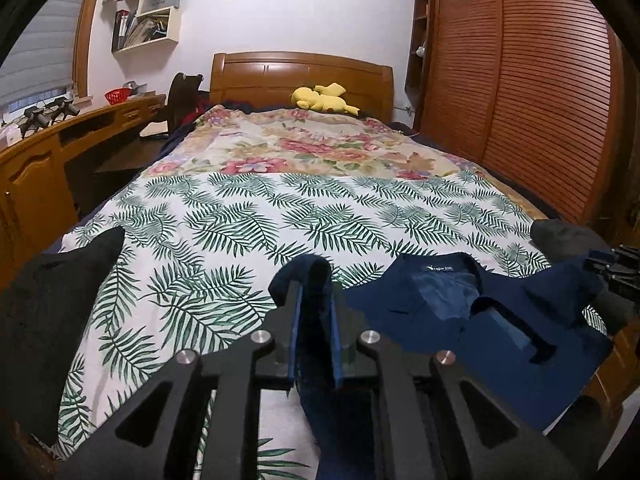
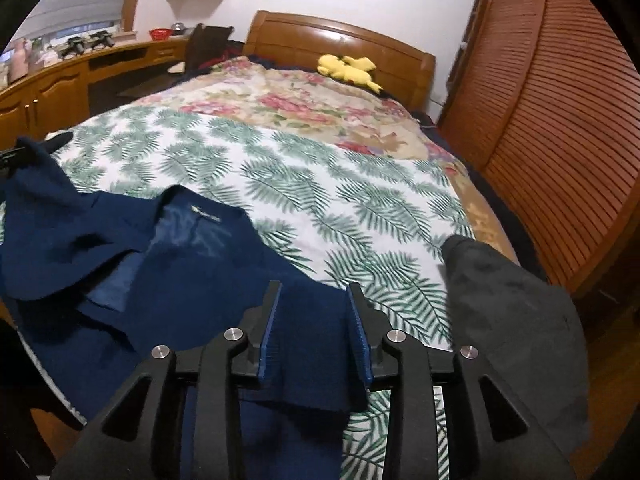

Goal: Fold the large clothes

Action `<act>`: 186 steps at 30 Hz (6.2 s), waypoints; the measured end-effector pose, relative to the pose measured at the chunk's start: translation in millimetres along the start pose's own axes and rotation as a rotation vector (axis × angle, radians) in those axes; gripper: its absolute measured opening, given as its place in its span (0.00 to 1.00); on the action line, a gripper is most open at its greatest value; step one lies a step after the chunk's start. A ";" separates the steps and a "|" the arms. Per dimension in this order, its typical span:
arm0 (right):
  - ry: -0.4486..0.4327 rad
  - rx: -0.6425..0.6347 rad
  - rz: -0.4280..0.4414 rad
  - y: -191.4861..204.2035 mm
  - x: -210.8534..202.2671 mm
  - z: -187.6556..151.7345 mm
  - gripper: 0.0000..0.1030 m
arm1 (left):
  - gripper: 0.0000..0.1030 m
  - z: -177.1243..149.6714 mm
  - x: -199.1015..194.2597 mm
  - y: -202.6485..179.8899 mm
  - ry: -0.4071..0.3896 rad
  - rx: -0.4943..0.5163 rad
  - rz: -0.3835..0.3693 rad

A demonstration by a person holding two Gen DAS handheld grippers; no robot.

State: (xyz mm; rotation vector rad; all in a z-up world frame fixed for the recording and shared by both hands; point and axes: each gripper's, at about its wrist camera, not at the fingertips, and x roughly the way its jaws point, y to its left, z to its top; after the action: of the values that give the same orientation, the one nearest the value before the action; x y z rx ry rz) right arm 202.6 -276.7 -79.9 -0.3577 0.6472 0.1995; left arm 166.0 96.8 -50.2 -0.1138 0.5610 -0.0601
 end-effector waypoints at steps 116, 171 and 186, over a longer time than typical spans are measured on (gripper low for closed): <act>0.015 -0.013 0.221 71.6 104.9 121.4 0.38 | 0.24 -13.9 12.9 -36.0 0.066 0.056 -0.152; 0.189 0.070 0.207 4.0 76.2 -23.6 0.40 | 0.33 -37.2 40.8 -126.1 0.178 0.160 -0.293; 0.199 0.040 0.316 52.5 62.7 -79.3 0.42 | 0.36 -68.5 19.8 -99.3 0.250 0.162 -0.153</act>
State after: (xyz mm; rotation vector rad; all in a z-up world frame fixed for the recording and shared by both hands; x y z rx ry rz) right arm 192.5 -254.6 -191.2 -0.2364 0.9021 0.4558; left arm 143.6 -9.8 -105.9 0.0096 0.7938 -0.2713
